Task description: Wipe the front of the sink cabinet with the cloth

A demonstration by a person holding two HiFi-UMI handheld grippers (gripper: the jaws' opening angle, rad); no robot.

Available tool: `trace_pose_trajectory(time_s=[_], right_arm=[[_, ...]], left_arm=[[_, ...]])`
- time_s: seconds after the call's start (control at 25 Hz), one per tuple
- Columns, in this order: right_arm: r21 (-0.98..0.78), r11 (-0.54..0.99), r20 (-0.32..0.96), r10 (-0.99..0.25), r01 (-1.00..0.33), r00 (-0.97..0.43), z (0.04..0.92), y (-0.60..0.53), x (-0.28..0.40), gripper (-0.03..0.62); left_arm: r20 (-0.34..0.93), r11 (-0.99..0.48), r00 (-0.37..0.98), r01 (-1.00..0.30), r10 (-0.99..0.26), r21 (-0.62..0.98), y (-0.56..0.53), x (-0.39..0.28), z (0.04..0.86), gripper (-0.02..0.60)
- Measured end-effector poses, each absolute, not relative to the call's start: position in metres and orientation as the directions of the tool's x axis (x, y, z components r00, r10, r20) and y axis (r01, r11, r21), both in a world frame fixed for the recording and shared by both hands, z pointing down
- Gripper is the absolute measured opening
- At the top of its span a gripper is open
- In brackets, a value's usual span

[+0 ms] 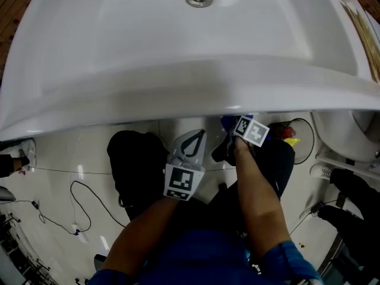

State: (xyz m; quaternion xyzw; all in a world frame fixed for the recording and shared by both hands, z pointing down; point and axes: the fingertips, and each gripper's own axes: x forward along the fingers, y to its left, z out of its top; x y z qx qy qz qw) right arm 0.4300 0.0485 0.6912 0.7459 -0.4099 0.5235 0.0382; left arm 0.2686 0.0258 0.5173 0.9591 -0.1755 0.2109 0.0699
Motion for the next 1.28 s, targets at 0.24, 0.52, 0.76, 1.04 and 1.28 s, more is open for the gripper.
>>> trace_pose_trajectory(time_s=[0.24, 0.52, 0.76, 1.04, 1.28], right_arm=[[-0.374, -0.7, 0.862, -0.504, -0.608, 0.05, 0.722, 0.054, 0.419, 0.072], [-0.334, -0.604, 0.83, -0.552, -0.724, 0.078, 0.697, 0.066, 0.405, 0.072], [-0.351, -0.458, 0.82, -0.572, -0.817, -0.032, 0.673, 0.053, 0.339, 0.073], [-0.283, -0.111, 0.739, -0.658, -0.953, -0.143, 0.628, 0.002, 0.236, 0.072], [-0.268, 0.134, 0.682, -0.674, -0.954, -0.285, 0.612, -0.067, 0.119, 0.072]], left_arm=[[0.443, -0.918, 0.836, -0.391, -0.324, 0.068, 0.016, 0.265, 0.519, 0.0], [0.423, -0.925, 0.85, -0.374, -0.313, 0.068, 0.027, 0.263, 0.511, 0.0], [0.444, -0.898, 0.811, -0.438, -0.381, 0.03, 0.018, 0.224, 0.512, 0.0], [0.453, -0.764, 0.693, -0.644, -0.561, 0.038, -0.036, 0.132, 0.511, 0.0], [0.425, -0.692, 0.63, -0.722, -0.65, 0.01, -0.104, 0.041, 0.501, 0.0]])
